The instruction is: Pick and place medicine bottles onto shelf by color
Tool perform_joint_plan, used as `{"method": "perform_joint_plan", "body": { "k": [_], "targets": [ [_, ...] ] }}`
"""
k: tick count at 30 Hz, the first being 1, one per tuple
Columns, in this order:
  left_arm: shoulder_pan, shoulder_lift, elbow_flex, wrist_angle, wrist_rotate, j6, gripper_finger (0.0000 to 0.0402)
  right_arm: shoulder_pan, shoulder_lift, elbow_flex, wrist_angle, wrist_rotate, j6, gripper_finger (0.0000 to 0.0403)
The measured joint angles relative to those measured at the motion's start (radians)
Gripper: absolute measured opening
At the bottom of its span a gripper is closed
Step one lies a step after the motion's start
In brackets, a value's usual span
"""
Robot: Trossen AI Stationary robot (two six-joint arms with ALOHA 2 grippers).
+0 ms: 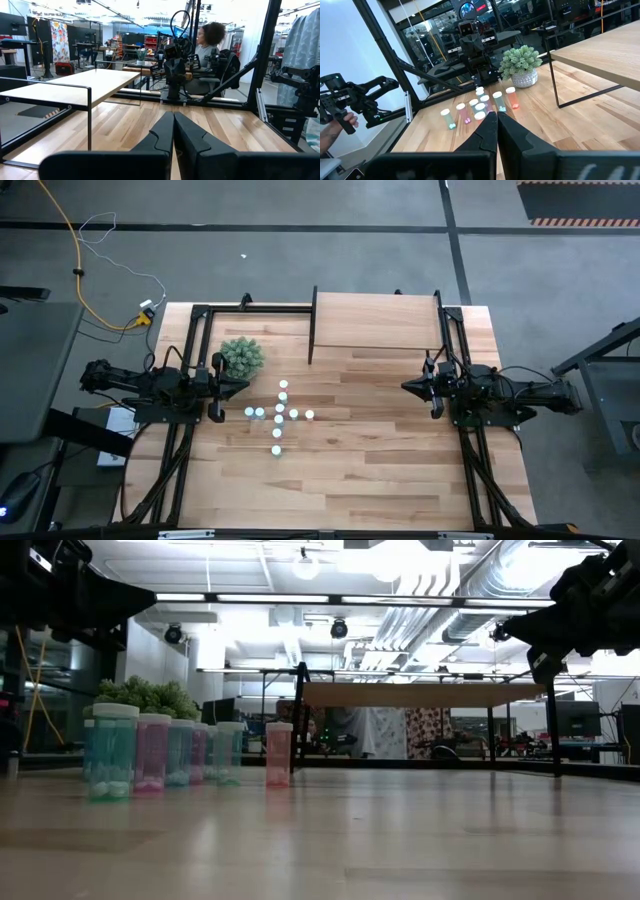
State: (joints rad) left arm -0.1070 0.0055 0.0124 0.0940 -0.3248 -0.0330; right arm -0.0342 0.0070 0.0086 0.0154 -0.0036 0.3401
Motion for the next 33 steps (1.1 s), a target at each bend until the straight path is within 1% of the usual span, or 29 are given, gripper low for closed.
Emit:
{"method": "perform_joint_plan", "body": {
  "k": [11, 13, 16, 18, 20, 21, 22, 24, 27, 29, 33],
  "targets": [
    [0.0, 0.0, 0.0, 0.0, 0.0, 0.0, 0.0001, 0.0, 0.0, 0.0, 0.007, 0.0, 0.0, 0.0],
    [0.0, 0.0, 0.0, 0.0, 0.0, 0.0, 0.0001, 0.0, 0.0, 0.0, 0.032, 0.022, 0.0, 0.0],
    [0.0, 0.0, 0.0, 0.0, 0.0, 0.0, 0.0001, 0.0, 0.0, 0.0, 0.126, 0.099, 0.006, 0.0],
    [0.0, 0.0, 0.0, 0.0, 0.0, 0.002, 0.0001, 0.0, 0.005, 0.0, 0.246, 0.107, -0.015, 0.0],
    [0.0, 0.0, 0.0, 0.001, 0.0, 0.014, 0.0001, 0.0, 0.021, 0.0, 0.4, 0.076, -0.064, 0.0],
    [0.0, 0.0, 0.0, 0.003, 0.0, 0.021, 0.0001, 0.0, 0.037, 0.002, 0.472, 0.049, -0.095, 0.0],
    [0.0, 0.0, 0.0, 0.009, 0.0, 0.028, 0.0001, 0.0, 0.054, 0.011, 0.509, 0.027, -0.123, 0.0],
    [0.0, 0.0, 0.0, 0.02, 0.0, 0.045, 0.0001, 0.0, 0.1, 0.052, 0.543, 0.012, -0.171, 0.0],
    [0.0, 0.0, 0.0, 0.034, 0.0, 0.071, 0.0001, 0.0, 0.194, 0.125, 0.534, 0.069, -0.233, 0.0002],
    [0.0, 0.0, 0.0, 0.038, 0.0, 0.079, 0.0001, 0.0, 0.267, 0.171, 0.49, 0.115, -0.258, 0.001],
    [0.0, 0.0, 0.0, 0.038, 0.0, 0.073, 0.0001, 0.0, 0.419, 0.243, 0.414, 0.214, -0.262, 0.0045]
  ]
}}
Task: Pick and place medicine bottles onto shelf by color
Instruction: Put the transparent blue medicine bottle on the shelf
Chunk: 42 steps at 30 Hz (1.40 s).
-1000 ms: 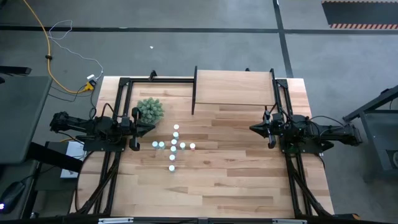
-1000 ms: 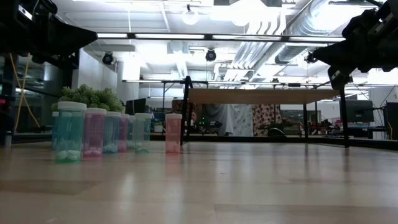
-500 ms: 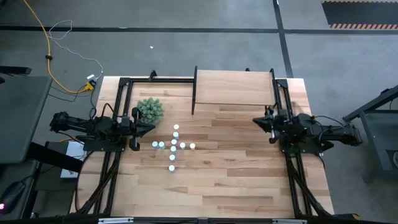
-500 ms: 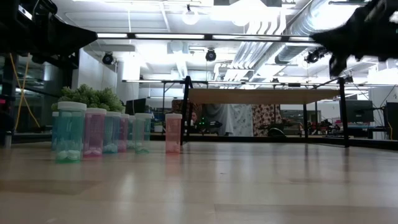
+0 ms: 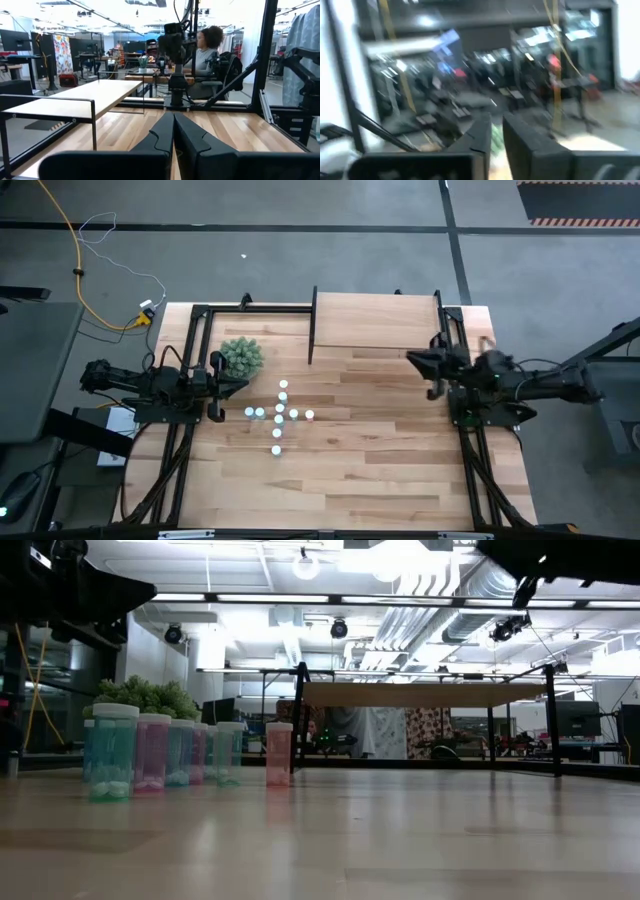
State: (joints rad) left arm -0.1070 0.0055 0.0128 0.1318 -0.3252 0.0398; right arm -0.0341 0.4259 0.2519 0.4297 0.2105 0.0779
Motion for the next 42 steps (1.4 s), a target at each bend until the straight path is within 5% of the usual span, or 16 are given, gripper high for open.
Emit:
{"method": "perform_joint_plan", "body": {
  "k": [7, 16, 31, 35, 42],
  "targets": [
    [0.0, 0.0, 0.0, 0.0, 0.0, -0.002, 0.0001, 0.0, 0.219, 0.034, -0.048, 0.095, 0.026, 0.0133],
    [0.0, 0.0, 0.0, 0.0, -0.034, -0.044, 0.0014, 0.017, 0.3, 0.056, 0.004, -0.05, 0.055, 0.0187],
    [-0.001, 0.096, 0.011, 0.094, 0.017, -0.176, 0.027, 0.102, 0.428, 0.056, 0.113, -0.056, 0.034, 0.0188],
    [-0.001, 0.202, 0.079, 0.037, 0.002, -0.227, 0.0302, 0.102, 0.45, 0.057, 0.125, -0.056, 0.034, 0.0188],
    [-0.001, 0.437, 0.291, -0.394, -0.026, -0.449, 0.0307, 0.102, 0.454, 0.057, 0.127, -0.056, 0.035, 0.0188]
  ]
}}
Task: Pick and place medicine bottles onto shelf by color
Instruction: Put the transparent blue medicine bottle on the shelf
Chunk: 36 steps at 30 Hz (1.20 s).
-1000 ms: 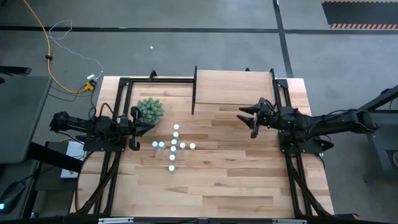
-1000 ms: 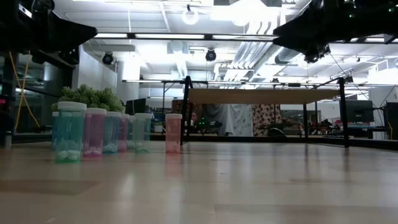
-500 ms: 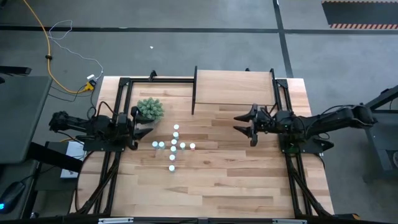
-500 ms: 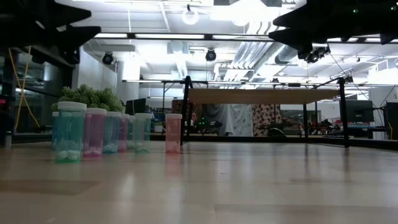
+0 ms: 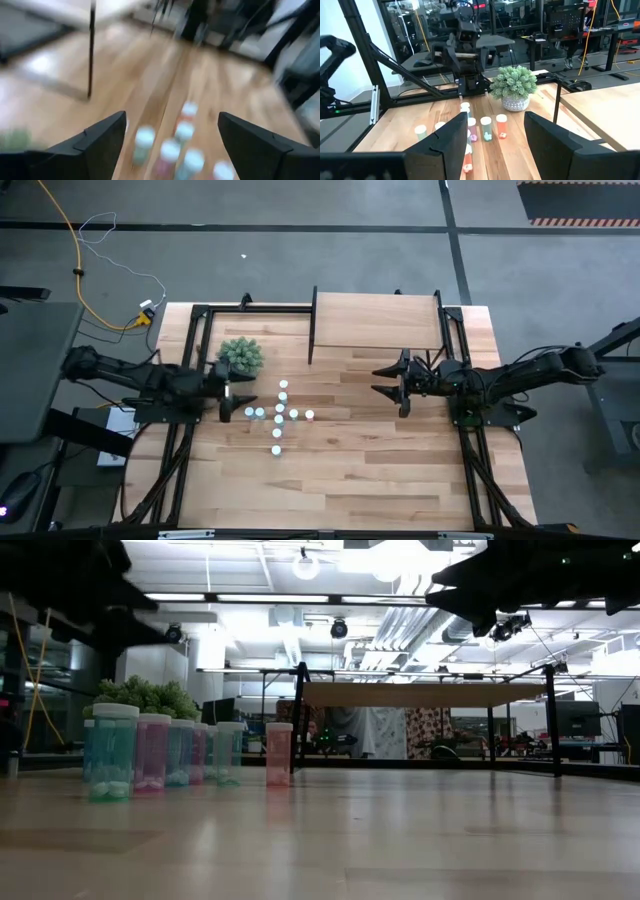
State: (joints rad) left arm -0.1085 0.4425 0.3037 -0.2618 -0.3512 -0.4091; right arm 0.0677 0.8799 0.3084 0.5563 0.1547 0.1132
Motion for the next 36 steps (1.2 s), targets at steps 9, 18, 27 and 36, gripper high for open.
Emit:
{"method": "perform_joint_plan", "body": {
  "k": [9, 18, 27, 36],
  "targets": [
    [0.0, 0.288, 0.123, -0.24, 0.094, -0.078, 0.0303, 0.0, 0.0, 0.0, -0.001, 0.0, -0.002, 0.0188],
    [0.0, 0.386, 0.149, -0.278, 0.127, 0.048, 0.0303, 0.0, 0.0, 0.0, -0.007, 0.0, -0.009, 0.0188],
    [-0.036, 0.398, 0.149, -0.318, 0.079, 0.05, 0.0303, -0.001, 0.0, 0.0, -0.01, 0.0, -0.009, 0.0188],
    [-0.134, 0.414, 0.149, -0.381, 0.079, -0.056, 0.0303, -0.001, 0.0, 0.0, -0.024, 0.04, -0.009, 0.0188]
  ]
}}
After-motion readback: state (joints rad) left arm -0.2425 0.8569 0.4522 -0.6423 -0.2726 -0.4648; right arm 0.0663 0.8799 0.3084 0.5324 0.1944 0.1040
